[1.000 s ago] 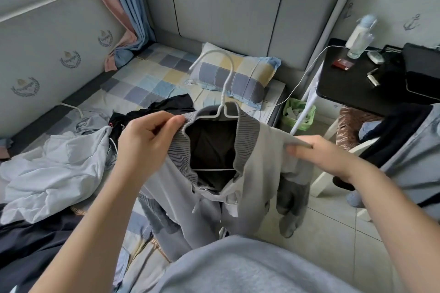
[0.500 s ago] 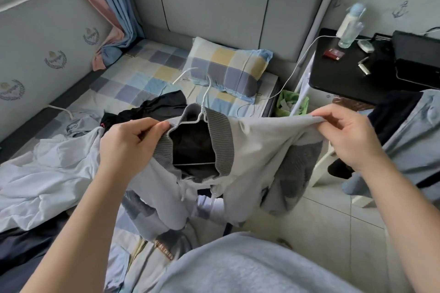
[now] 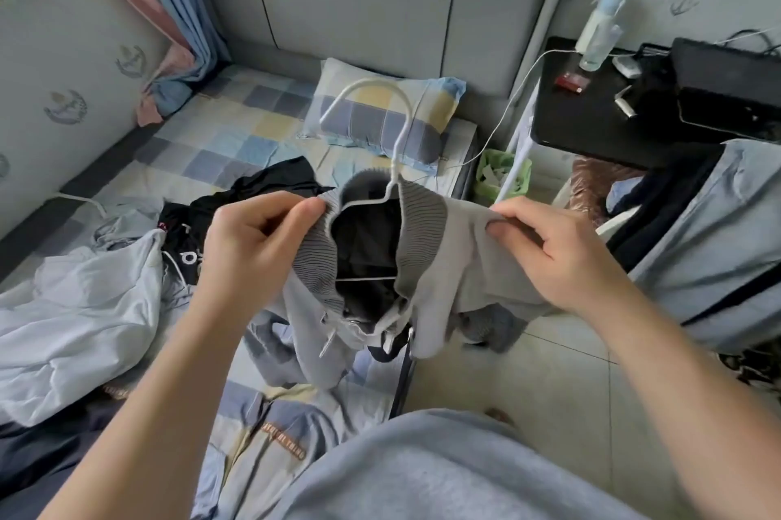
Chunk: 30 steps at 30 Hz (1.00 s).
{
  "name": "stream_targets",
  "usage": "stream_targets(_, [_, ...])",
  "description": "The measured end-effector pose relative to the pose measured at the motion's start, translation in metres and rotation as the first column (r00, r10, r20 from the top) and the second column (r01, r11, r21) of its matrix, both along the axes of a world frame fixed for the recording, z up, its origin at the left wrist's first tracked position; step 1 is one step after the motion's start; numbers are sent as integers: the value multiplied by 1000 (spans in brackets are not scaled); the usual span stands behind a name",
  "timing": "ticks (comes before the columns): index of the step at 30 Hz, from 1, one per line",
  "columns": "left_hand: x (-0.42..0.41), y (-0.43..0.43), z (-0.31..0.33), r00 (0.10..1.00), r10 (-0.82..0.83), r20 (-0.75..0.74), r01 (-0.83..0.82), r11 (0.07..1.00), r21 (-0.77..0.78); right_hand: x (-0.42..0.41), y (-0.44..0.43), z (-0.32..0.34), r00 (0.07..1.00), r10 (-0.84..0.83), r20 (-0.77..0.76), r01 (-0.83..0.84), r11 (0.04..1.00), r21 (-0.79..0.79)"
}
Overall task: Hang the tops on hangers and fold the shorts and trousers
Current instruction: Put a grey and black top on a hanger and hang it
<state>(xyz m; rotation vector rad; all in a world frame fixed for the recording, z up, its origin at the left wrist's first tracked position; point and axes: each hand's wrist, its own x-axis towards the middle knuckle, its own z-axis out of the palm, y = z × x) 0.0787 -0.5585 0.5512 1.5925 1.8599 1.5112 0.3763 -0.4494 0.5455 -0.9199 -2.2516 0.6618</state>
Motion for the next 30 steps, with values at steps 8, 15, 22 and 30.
stream_targets(8, [17, 31, -18, 959, -266, -96, 237, 941, -243, 41, -16, -4, 978, -125, -165, 90, 975, -204])
stream_targets(15, [34, 43, -64, 964, -234, -126, 159, 887, -433, 141, -24, -7, 921, -350, -172, 289, 908, -305])
stream_targets(22, [147, 84, -42, 979, -180, -90, 167, 977, -135, 251, -47, -4, 891, -452, -43, 379, 792, -478])
stream_targets(30, [295, 135, -48, 899, -416, -139, 261, 764, -590, 360, -90, 6, 840, -514, -172, 350, 757, -552])
